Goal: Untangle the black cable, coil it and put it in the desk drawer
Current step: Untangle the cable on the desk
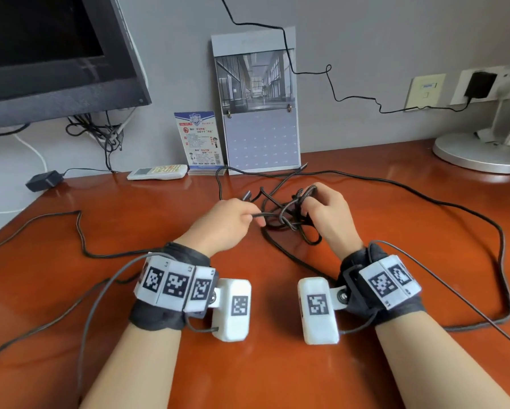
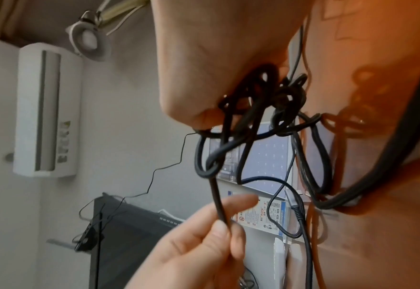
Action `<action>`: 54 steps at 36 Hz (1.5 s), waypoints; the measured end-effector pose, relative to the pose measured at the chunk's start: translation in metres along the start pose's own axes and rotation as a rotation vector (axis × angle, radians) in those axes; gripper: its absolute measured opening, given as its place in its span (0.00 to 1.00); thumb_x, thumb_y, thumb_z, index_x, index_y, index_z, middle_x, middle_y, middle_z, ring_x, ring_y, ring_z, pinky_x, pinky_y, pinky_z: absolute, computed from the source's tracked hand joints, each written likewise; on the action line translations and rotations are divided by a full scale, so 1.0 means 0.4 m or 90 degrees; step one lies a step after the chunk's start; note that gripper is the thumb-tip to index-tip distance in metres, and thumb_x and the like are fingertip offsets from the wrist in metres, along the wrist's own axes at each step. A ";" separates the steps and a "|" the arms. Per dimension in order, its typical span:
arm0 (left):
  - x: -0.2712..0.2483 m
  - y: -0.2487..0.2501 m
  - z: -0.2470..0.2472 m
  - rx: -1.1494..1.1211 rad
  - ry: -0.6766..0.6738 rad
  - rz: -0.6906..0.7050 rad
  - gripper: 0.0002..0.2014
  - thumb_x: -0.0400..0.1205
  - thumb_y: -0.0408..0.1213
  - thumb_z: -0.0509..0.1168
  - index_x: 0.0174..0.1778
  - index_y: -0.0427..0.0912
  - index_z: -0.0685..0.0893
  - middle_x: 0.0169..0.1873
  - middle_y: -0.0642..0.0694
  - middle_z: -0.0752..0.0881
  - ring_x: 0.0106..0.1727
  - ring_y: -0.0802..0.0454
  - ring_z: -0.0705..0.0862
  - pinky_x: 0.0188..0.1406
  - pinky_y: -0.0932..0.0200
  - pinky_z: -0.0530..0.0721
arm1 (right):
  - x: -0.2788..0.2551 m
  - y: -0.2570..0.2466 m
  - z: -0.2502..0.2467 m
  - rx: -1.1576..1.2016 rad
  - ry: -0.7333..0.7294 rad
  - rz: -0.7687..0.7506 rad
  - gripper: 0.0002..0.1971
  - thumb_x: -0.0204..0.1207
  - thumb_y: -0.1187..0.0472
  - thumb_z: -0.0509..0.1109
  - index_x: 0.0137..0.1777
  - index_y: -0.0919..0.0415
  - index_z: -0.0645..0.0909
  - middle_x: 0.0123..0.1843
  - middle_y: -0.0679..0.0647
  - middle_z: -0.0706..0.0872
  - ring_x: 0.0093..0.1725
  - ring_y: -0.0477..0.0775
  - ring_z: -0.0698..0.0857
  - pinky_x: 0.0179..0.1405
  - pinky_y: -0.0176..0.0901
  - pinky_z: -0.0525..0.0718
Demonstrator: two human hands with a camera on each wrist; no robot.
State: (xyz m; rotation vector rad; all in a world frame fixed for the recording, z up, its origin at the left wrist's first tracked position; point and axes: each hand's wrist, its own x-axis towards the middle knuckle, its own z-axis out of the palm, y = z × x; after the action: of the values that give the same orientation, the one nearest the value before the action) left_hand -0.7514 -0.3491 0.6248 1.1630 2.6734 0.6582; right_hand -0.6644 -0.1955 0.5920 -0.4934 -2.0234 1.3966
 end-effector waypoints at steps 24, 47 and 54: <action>-0.018 -0.008 0.077 -0.163 0.131 -0.007 0.19 0.76 0.59 0.57 0.35 0.49 0.84 0.30 0.53 0.86 0.42 0.53 0.84 0.46 0.55 0.78 | -0.023 -0.007 0.049 -0.092 -0.080 -0.057 0.08 0.72 0.65 0.64 0.50 0.56 0.74 0.40 0.51 0.82 0.40 0.54 0.77 0.45 0.48 0.76; -0.002 -0.021 0.085 -0.141 0.241 0.009 0.11 0.85 0.39 0.54 0.40 0.43 0.78 0.31 0.48 0.83 0.37 0.42 0.80 0.35 0.48 0.76 | -0.054 -0.026 0.064 -0.339 -0.043 -0.293 0.07 0.71 0.57 0.75 0.48 0.49 0.91 0.40 0.41 0.76 0.43 0.43 0.74 0.36 0.43 0.75; -0.006 -0.023 0.082 -0.042 0.263 -0.050 0.10 0.85 0.42 0.48 0.44 0.50 0.73 0.33 0.52 0.87 0.42 0.45 0.83 0.42 0.53 0.76 | -0.043 -0.019 0.062 -0.256 0.110 -0.264 0.05 0.72 0.66 0.71 0.42 0.60 0.89 0.41 0.55 0.80 0.38 0.59 0.82 0.36 0.50 0.80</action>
State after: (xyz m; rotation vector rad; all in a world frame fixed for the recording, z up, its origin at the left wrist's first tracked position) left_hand -0.7457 -0.3454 0.5914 0.9889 2.9794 1.0659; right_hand -0.6681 -0.2263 0.5879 -0.3208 -2.1136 0.6824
